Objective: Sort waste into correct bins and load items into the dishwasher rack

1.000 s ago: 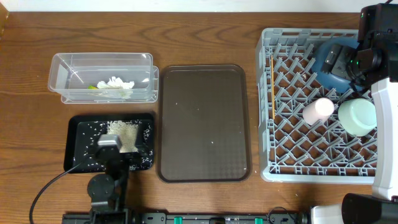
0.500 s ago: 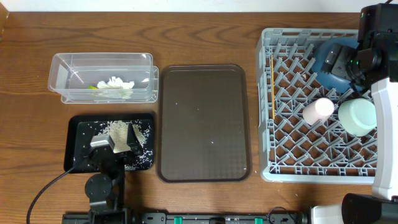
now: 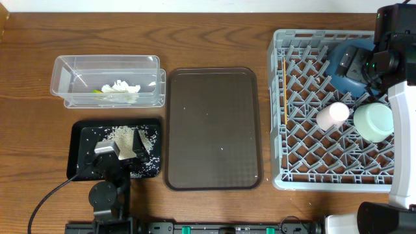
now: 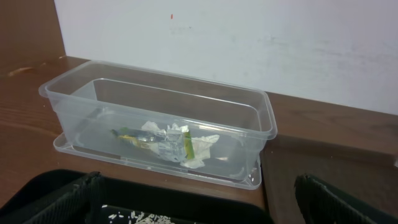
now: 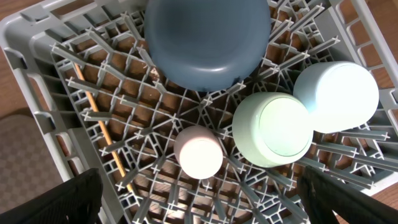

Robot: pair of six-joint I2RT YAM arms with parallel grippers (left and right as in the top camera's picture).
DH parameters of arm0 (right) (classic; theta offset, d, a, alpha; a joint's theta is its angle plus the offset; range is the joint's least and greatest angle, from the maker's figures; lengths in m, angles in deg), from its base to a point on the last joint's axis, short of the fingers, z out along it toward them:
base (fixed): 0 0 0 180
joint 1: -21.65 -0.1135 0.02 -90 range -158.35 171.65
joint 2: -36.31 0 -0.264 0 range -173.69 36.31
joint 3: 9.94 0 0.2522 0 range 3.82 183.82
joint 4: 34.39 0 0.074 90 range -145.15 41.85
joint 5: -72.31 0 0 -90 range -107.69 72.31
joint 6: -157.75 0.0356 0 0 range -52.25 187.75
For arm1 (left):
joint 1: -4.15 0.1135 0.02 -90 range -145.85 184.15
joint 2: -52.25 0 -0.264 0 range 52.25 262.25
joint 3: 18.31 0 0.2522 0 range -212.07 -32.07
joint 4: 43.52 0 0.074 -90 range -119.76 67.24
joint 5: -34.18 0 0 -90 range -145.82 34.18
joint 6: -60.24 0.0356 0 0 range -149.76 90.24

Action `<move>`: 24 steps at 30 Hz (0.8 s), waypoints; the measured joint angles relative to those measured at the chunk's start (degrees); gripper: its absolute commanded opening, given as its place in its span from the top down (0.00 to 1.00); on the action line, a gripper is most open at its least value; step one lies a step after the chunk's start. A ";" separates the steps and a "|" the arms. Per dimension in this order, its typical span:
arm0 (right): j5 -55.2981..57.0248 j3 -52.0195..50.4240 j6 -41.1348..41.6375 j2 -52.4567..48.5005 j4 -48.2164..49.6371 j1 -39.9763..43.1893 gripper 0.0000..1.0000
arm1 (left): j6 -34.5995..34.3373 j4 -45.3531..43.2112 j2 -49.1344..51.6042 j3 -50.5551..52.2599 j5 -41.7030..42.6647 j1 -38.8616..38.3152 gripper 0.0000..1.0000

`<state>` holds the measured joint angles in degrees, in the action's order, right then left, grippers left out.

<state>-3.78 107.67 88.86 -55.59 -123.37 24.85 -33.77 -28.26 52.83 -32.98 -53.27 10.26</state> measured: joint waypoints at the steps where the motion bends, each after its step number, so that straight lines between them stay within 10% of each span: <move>1: 0.00 0.00 0.00 0.00 0.00 0.00 0.01 | 0.00 0.00 0.00 0.00 0.00 0.00 0.01; 24: 0.00 -0.35 0.02 12.39 0.02 0.00 0.01 | 0.00 0.04 0.02 -0.04 -0.04 0.02 0.01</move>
<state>-3.78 107.32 88.88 -43.20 -123.35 24.85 -33.77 -28.22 52.85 -33.02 -53.32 10.28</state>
